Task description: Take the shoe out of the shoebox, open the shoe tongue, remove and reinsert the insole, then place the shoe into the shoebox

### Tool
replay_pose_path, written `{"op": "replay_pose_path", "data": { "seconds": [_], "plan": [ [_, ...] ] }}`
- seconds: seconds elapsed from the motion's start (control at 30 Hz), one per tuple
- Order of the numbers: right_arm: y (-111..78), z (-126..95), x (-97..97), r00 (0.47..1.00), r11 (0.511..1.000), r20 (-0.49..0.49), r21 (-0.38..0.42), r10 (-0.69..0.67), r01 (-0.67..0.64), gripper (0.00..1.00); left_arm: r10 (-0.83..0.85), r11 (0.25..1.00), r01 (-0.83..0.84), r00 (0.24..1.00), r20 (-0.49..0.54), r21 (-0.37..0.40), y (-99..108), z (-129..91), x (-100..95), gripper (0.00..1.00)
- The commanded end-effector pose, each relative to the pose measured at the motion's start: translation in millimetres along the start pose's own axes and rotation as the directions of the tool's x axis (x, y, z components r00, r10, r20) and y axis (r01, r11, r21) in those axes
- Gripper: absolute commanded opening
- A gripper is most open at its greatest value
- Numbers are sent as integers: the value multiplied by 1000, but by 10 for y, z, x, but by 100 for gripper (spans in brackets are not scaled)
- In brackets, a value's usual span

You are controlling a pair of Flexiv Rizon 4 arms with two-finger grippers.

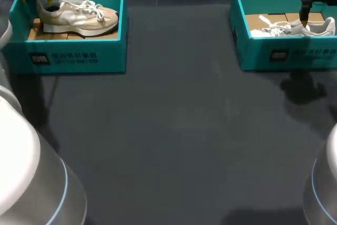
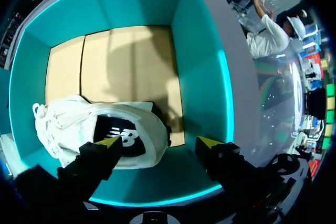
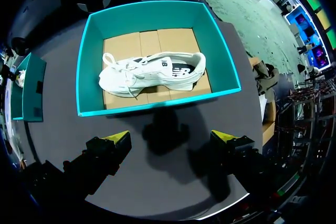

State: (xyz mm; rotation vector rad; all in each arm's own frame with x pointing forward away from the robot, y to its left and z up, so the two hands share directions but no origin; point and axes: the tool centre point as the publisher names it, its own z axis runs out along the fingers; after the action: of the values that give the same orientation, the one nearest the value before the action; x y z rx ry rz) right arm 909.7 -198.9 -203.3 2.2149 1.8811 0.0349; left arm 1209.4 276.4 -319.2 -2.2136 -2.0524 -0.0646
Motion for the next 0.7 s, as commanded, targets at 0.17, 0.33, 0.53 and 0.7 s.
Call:
{"op": "replay_pose_path", "data": {
  "seconds": [0.17, 0.33, 0.53, 0.7],
  "plan": [
    [-5, 3, -1, 1000, 1000, 1, -1, 0, 0, 100, 2, 999, -2, 1000, -3, 43, 62, 112, 12, 87],
    [-5, 3, -1, 1000, 1000, 1, -1, 0, 0, 100, 2, 998, -2, 1000, -7, 57, 30, 177, 16, 86],
    [-5, 3, -1, 1000, 1000, 1, -1, 0, 0, 100, -8, 998, 8, 1000, -11, 69, 12, 261, 15, 82],
    [-5, 3, -1, 1000, 1000, 1, -1, 0, 0, 100, -18, 996, 18, 1000, -4, 82, -3, 329, 18, 79]
  ]
}}
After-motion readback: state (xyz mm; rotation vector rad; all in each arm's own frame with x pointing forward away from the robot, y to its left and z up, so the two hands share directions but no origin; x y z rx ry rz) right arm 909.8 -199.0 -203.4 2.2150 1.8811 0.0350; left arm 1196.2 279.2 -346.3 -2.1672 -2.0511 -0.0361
